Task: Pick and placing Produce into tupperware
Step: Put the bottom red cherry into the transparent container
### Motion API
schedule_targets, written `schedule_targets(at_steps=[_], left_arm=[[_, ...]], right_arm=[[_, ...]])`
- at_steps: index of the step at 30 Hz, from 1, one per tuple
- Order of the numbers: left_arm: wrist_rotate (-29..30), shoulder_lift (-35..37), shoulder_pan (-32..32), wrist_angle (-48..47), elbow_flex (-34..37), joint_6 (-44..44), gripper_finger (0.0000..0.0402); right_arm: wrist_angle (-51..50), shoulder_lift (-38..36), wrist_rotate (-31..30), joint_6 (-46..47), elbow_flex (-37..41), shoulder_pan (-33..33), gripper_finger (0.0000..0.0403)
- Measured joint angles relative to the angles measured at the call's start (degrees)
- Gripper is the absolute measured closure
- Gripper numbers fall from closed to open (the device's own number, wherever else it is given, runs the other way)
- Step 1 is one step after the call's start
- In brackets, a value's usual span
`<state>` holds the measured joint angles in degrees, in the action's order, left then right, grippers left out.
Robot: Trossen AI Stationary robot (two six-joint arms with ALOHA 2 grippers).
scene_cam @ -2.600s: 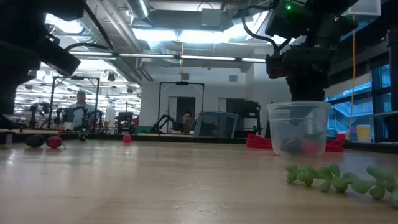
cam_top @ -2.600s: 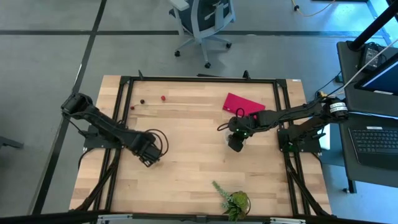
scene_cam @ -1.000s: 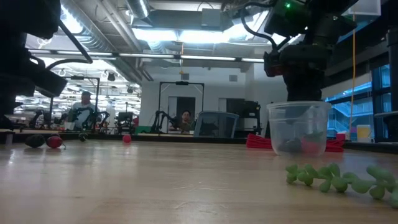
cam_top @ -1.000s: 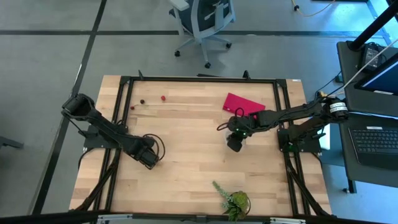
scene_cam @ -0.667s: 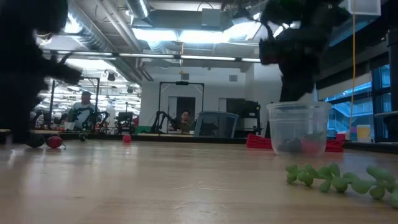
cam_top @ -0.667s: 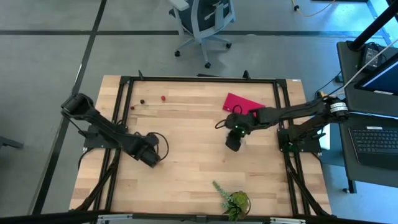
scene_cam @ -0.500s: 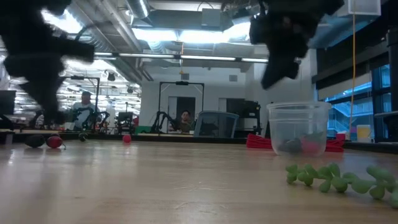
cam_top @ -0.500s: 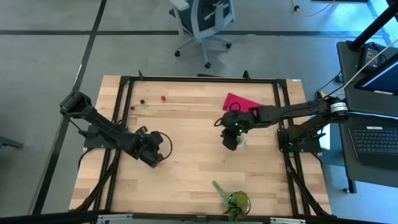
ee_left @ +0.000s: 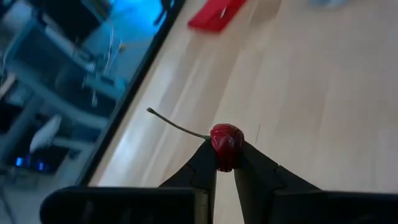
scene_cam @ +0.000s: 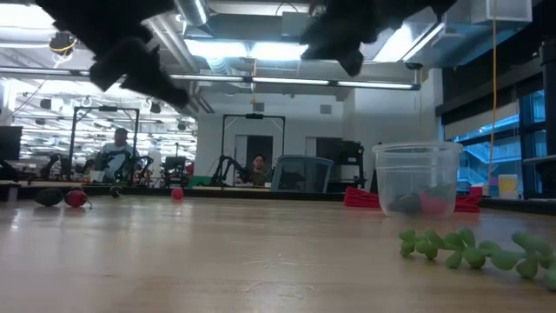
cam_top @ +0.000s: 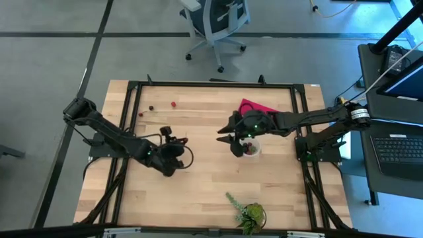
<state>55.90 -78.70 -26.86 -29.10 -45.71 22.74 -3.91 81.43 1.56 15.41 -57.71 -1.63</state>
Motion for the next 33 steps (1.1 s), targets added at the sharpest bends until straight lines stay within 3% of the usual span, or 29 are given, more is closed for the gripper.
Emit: schedule_targets(at_steps=[7, 12, 18, 26, 33], left_arm=[[-0.1, 0.0, 2.6, 17.6, 0.0, -22.2, 0.0363], [-1.5, 0.0, 3.9, 27.0, 0.0, -33.6, 0.0363], [-9.6, 0.0, 6.4, 35.8, 0.0, -41.1, 0.0362], [-15.5, 0.1, 8.9, 36.9, 0.0, -42.2, 0.0362], [-19.9, 0.1, 9.3, 39.2, 0.0, -45.0, 0.0362]], right_arm=[[6.7, 0.0, -0.1, -0.1, 0.0, 0.0, 0.0139], [7.9, 1.1, -1.0, 0.8, 0.0, 0.0, 0.0094], [14.3, 5.8, -1.5, 0.6, 0.1, 0.0, 0.0089], [20.9, 8.3, 0.9, -1.1, 0.1, -0.1, 0.0089], [22.5, 8.3, 1.1, -1.1, 0.1, -0.1, 0.0121]])
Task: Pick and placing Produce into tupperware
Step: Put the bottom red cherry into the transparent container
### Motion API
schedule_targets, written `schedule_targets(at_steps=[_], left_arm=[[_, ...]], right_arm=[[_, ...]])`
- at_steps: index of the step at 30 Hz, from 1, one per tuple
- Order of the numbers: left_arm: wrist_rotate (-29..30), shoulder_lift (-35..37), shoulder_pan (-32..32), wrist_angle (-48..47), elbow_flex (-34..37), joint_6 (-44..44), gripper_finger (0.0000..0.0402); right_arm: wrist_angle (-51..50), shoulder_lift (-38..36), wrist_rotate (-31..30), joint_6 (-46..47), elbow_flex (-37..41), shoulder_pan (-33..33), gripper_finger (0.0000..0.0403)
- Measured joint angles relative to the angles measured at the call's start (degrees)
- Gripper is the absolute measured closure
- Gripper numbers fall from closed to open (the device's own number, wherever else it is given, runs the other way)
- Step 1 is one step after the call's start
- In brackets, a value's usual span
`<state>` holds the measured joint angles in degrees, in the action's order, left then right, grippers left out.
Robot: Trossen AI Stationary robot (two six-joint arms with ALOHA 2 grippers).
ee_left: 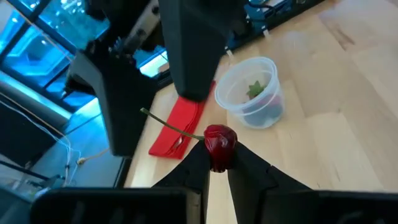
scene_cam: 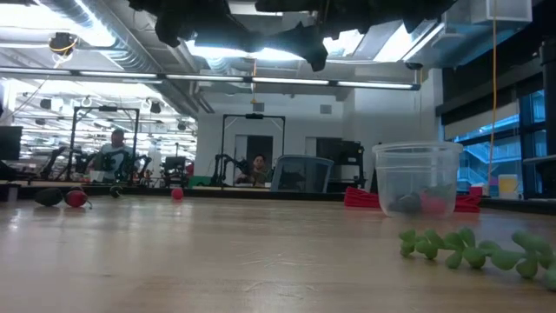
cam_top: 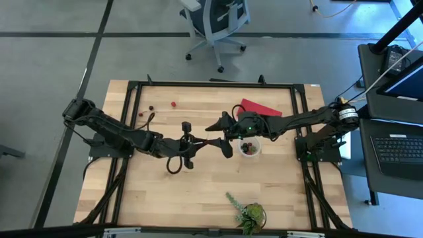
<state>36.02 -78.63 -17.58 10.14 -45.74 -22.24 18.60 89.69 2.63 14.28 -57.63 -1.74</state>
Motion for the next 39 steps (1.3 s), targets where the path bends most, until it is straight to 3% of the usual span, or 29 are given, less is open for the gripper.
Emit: schedule_targets(at_steps=[9, 22, 35, 39], left_arm=[[0.0, 0.0, 0.0, 1.6, 0.0, -0.9, 0.0362], [0.1, 0.0, 0.0, 1.6, 0.0, -0.9, 0.0362], [0.1, 0.0, 0.0, 1.5, 0.0, -0.8, 0.0362], [0.1, 0.0, 0.0, 1.1, 0.0, 1.7, 0.0333]], right_arm=[[0.1, 0.0, 0.0, -0.1, 0.0, 0.0, 0.0196], [0.1, 0.0, 0.0, -5.5, 0.0, 0.0, 0.039], [-0.2, 0.0, 0.0, -5.6, 0.0, 0.0, 0.04], [-0.4, 0.0, 0.0, -5.6, 0.0, 0.0, 0.0401]])
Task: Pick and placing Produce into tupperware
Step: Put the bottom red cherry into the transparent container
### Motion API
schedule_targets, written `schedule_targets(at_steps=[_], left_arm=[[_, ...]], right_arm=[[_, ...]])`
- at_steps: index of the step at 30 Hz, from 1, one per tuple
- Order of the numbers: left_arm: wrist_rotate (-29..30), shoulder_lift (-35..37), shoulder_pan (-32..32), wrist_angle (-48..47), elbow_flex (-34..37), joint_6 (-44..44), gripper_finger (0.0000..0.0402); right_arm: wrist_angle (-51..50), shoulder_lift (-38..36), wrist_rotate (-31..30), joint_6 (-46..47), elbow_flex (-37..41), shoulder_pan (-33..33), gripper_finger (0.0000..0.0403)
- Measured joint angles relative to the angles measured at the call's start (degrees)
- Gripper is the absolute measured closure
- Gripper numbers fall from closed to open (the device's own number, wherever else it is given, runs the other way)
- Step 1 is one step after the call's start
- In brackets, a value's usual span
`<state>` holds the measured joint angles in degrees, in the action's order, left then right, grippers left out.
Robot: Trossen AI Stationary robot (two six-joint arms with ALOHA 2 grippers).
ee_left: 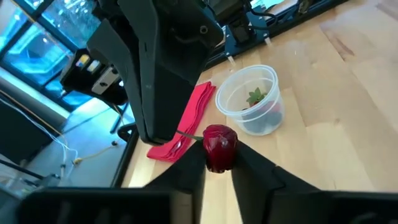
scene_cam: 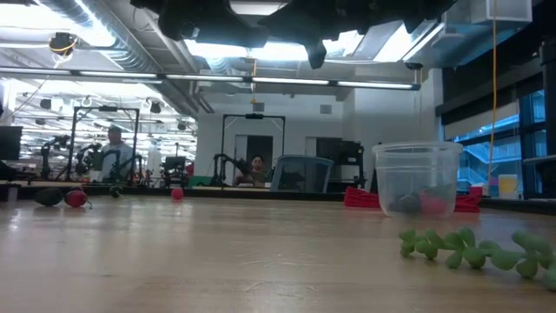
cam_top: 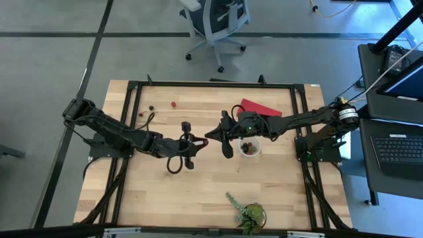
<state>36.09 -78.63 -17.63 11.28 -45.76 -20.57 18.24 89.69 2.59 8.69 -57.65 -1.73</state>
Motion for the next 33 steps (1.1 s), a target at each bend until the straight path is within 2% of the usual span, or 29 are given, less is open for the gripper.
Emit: schedule_targets(at_steps=[7, 11, 17, 22, 28, 33], left_arm=[[0.8, 0.0, 0.0, -3.3, -0.1, 3.4, 0.0236], [3.9, 0.0, 0.1, -10.7, -0.1, 12.1, 0.0205], [4.1, 0.0, 1.7, -30.3, -0.1, 31.9, 0.02], [-2.3, 0.0, 2.6, -40.9, -0.1, 45.5, 0.0201], [-7.9, 0.0, 2.6, -44.3, -0.1, 49.0, 0.0202], [-9.1, 0.0, 2.6, -44.8, -0.1, 50.0, 0.0202]], right_arm=[[-2.0, -0.3, 0.0, -0.1, 0.0, 0.0, 0.0401], [-8.1, -2.1, -0.2, 0.3, 0.0, 0.0, 0.0402], [-25.4, -6.2, -4.5, 4.8, -0.1, 0.0, 0.0402], [-39.8, -7.0, -6.6, 10.5, -0.1, -0.8, 0.0403], [-50.3, -6.3, -14.5, 15.0, 0.0, -2.4, 0.0403], [-52.9, -6.1, -15.1, 16.7, 0.0, -3.5, 0.0403]])
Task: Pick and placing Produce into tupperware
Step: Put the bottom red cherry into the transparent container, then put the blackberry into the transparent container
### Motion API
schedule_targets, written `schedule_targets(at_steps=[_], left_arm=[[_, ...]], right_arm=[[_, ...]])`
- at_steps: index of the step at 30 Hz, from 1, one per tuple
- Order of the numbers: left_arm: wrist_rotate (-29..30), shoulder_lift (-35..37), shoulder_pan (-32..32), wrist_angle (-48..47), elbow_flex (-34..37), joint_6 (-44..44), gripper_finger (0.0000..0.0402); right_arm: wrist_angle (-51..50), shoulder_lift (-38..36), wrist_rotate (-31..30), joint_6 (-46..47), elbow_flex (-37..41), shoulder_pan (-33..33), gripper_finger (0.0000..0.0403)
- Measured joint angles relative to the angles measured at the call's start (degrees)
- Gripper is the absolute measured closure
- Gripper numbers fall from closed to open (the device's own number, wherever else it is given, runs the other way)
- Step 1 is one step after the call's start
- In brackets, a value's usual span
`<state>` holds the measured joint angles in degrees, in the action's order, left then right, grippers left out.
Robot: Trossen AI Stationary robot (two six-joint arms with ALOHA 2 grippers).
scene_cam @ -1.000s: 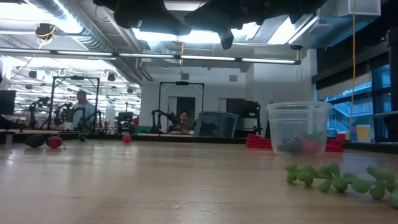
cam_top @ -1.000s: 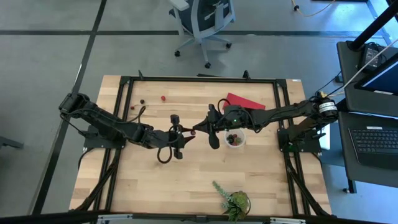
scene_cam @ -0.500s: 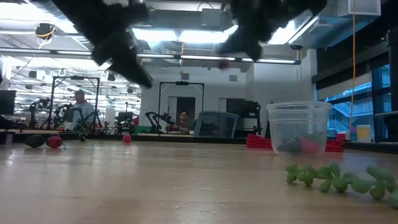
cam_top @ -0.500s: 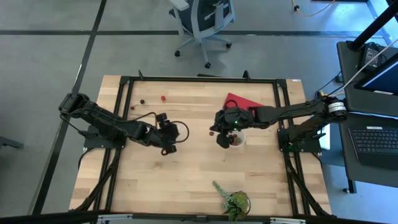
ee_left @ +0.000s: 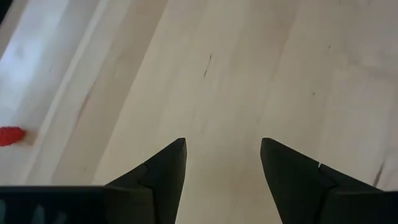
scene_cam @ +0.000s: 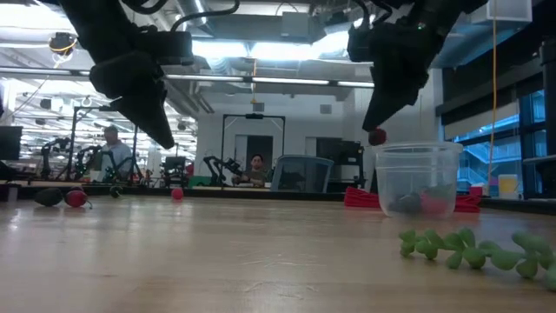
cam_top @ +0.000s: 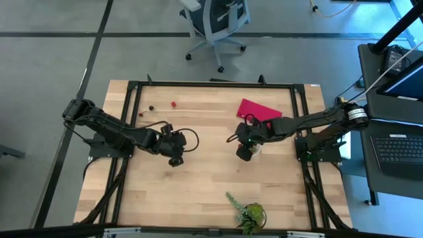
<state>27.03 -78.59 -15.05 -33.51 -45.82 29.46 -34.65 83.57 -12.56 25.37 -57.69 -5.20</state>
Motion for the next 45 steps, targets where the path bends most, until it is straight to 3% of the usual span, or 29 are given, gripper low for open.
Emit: schedule_targets(at_steps=[9, 19, 26, 32, 39, 45], left_arm=[[0.0, 0.0, 0.0, -0.5, 0.0, 0.5, 0.0202], [-3.5, 0.0, -0.1, -7.8, 0.0, 2.4, 0.0202], [-7.3, 0.0, -0.1, -9.6, 0.0, 5.4, 0.0202], [-10.3, 0.0, -0.1, -10.3, 0.0, 6.0, 0.0202], [-11.7, 0.0, -0.1, -20.6, 0.1, 13.9, 0.0202], [-14.1, 0.0, -0.1, -26.3, 0.1, 15.5, 0.0202]], right_arm=[[-5.1, 0.4, 0.1, 3.0, 0.6, -0.4, 0.0403], [-2.6, 0.4, 0.1, 7.9, 10.0, -0.4, 0.04], [0.2, 0.4, 0.1, 8.6, 12.0, -0.3, 0.0349], [5.5, 0.4, 0.4, 4.0, 12.0, -0.3, 0.0291], [6.1, 0.4, 1.6, 2.9, 10.8, -0.3, 0.0215], [6.2, 0.4, 1.7, 2.6, 8.6, -0.3, 0.0185]])
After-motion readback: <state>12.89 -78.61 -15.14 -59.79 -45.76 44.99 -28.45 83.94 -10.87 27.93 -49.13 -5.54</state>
